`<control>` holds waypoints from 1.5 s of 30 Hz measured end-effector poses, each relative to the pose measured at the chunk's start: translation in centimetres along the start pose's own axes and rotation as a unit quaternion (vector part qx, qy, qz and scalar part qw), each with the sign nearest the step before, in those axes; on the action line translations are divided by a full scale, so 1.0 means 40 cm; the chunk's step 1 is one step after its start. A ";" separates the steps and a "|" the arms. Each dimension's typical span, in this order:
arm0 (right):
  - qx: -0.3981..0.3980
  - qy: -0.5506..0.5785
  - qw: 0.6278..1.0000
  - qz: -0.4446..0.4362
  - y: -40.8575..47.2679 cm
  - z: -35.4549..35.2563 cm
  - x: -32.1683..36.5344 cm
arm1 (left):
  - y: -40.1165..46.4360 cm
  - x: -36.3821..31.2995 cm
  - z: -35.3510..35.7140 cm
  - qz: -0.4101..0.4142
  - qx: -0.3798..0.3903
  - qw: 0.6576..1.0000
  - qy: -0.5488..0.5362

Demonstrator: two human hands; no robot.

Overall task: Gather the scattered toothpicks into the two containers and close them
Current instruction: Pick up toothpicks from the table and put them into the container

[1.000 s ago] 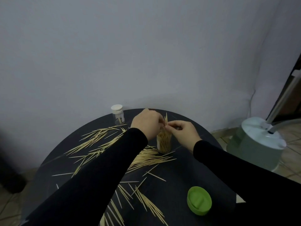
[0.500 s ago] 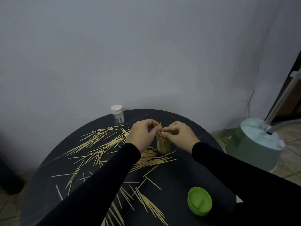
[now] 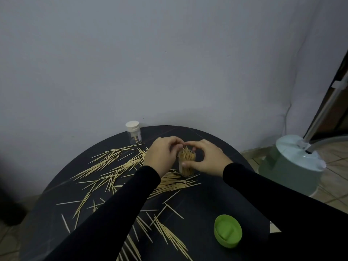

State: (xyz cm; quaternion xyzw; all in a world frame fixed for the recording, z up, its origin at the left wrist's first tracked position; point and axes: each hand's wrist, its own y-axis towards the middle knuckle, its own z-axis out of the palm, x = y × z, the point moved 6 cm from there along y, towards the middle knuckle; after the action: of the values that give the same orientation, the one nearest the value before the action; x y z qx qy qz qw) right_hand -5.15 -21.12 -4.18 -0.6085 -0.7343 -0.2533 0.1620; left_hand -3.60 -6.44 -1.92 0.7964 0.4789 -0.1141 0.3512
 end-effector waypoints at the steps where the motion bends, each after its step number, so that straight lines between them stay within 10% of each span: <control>1: 0.008 -0.015 1.000 0.006 -0.001 0.004 0.001 | 0.000 -0.001 0.007 0.005 0.017 1.000 0.025; 11: -0.002 -0.018 1.000 0.023 -0.006 -0.004 -0.003 | -0.065 -0.016 0.032 0.218 0.070 0.961 0.156; 45: -0.010 -0.068 0.997 0.031 -0.007 -0.005 -0.005 | -0.057 0.005 0.044 0.141 0.091 0.979 0.116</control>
State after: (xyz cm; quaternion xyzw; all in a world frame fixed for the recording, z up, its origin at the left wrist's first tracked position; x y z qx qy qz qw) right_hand -5.39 -21.44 -4.17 -0.6483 -0.7220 -0.2134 0.1137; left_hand -5.14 -6.82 -4.30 0.8921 0.3873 -0.0136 0.2324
